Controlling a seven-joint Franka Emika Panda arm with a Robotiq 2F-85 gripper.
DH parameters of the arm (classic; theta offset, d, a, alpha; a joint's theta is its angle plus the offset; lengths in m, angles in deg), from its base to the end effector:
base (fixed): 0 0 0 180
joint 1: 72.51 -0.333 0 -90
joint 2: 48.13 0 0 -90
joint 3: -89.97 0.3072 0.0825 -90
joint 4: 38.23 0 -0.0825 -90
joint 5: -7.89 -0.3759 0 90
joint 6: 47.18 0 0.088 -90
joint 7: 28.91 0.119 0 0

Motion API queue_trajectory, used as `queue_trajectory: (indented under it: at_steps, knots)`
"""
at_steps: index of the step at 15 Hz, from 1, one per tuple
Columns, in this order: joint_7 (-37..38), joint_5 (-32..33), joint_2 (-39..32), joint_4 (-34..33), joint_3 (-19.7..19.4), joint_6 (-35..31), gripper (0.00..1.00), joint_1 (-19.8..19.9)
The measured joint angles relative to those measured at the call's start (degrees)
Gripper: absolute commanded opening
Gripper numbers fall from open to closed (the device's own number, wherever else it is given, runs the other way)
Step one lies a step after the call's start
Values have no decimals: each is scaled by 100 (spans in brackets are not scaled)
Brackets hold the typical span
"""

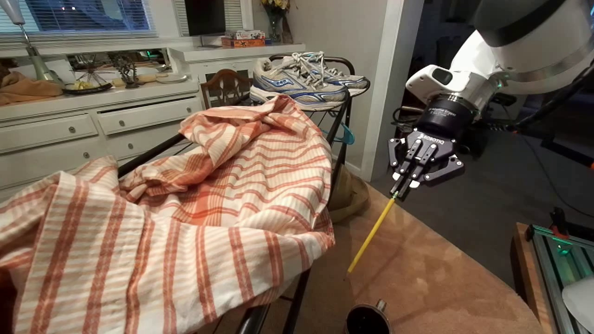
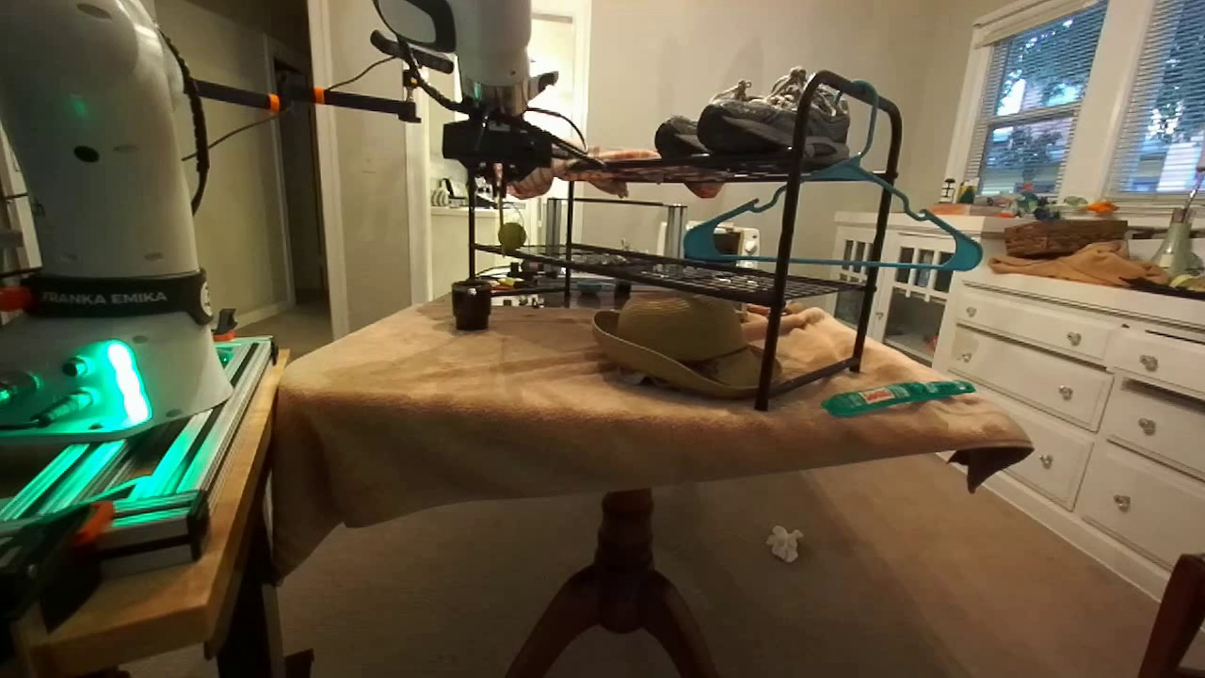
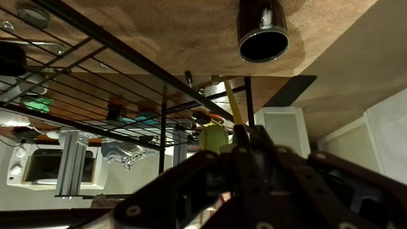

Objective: Remove the brown mug from the rack then take the yellow pencil out of the mug.

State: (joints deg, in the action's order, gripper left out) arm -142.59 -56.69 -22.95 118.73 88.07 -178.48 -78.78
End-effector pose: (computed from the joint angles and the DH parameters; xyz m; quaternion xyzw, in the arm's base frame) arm 0.3747 0.0579 0.3511 -0.7365 -0.5412 -0.3271 0.2402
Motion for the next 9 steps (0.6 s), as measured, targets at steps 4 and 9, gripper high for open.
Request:
queue_trajectory:
  at_steps: [4, 9]
  knots:
    - [4, -469, -234, 90, -116, 69, 2, 154]
    - [-104, -1559, -1100, 124, -148, 109, 2, 326]
